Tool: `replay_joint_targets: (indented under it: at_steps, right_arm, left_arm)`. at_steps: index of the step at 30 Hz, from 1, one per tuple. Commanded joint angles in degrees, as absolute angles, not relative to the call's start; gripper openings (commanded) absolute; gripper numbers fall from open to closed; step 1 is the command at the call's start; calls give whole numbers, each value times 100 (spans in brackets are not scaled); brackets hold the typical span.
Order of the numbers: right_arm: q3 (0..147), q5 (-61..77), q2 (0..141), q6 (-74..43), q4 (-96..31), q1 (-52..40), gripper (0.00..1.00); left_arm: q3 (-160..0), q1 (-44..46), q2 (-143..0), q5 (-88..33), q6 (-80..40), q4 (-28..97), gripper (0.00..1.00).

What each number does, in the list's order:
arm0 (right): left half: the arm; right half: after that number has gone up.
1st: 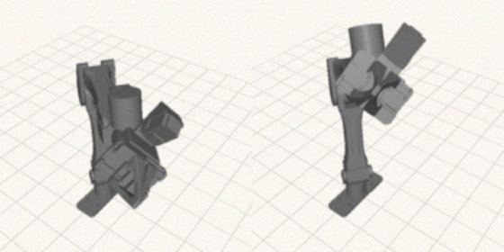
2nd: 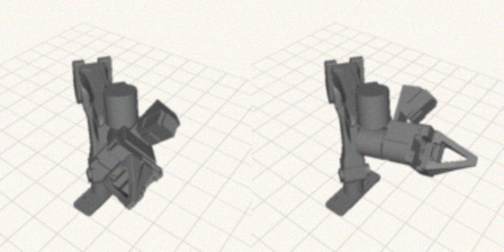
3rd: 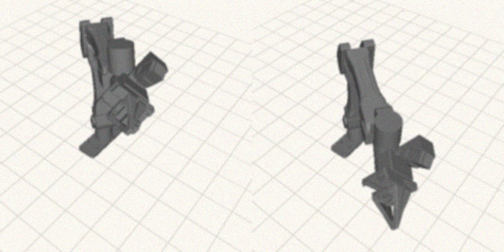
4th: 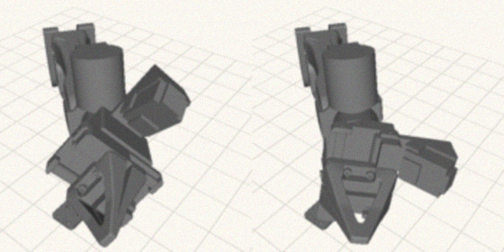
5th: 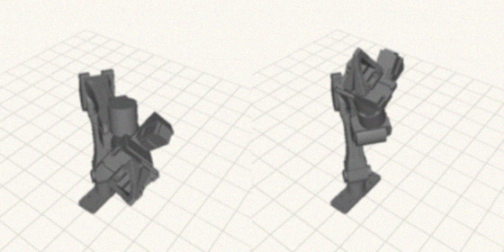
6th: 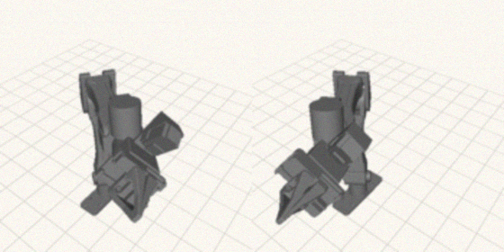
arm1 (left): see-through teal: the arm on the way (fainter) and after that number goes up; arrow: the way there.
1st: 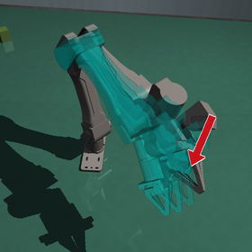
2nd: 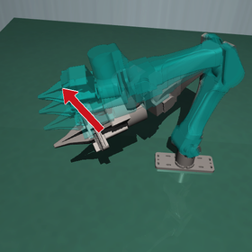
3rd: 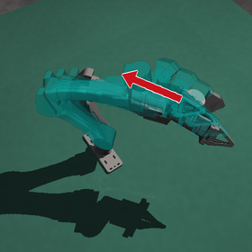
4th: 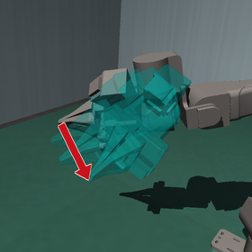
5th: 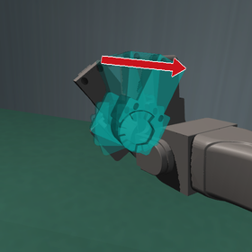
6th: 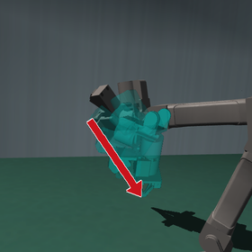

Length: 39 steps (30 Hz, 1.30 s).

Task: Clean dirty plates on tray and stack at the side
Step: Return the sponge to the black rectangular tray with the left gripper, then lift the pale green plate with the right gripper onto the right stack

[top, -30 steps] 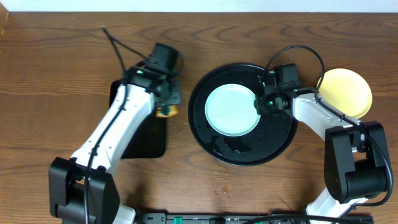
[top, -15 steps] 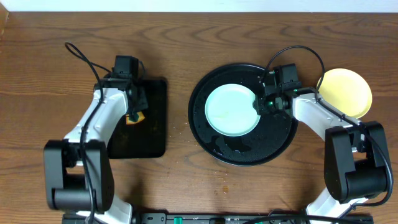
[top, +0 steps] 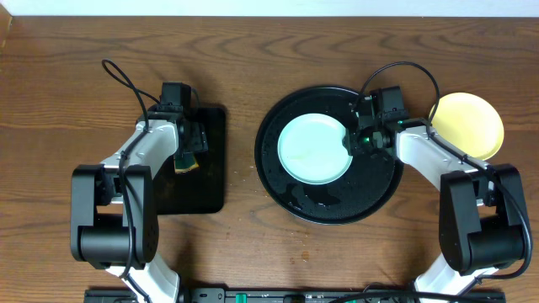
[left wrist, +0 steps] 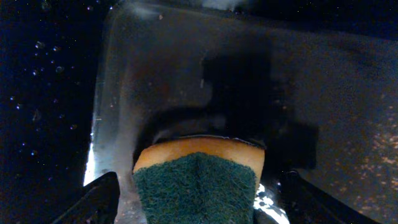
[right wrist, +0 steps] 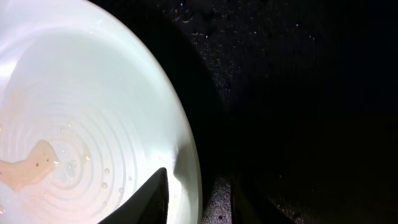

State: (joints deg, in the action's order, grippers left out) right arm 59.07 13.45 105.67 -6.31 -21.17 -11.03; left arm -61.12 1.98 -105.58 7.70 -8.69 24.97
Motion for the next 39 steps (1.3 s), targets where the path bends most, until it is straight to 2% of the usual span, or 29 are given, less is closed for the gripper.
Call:
replay_joint_targets:
  at_steps: [1,3,9,10,12,18,22,29,39]
  right_arm:
    - [5841,1350,10503,-548,-2123,-1177,26]
    - [5819,1352,10508,-548,-2123,-1177,21]
    - [5564,1352,10512,-550,-1754,-1177,20]
    - [5507,1352,10512,-550,-1632,-1177,16]
    - [5507,1347,10510,-550,-1562,-1177,1]
    - [6025,891,10049,-543,-1986,-1186,1]
    - [6486,174,9535,-71,-2569,-1275,1]
    - [6696,-1999,8659,987,-3111,-1905,1]
    - [6696,-5953,8403,2233,-2609,-4200,1]
  left_arm:
    - [-6119,183,-10556,821,-753,2497,85]
    - [-6119,183,-10556,821,-753,2497,86]
    - [-6119,183,-10556,821,-753,2497,88]
    - [-6119,183,-10556,821,-753,2497,88]
    - [-6119,183,-10556,823,-753,2497,88]
    - [-6119,183,-10556,821,-753,2497,88]
    - [-6119,183,-10556,821,-753,2497,89]
    - [-6119,183,-10556,821,-753,2497,89]
    - [-6119,183,-10556,821,-753,2497,89]
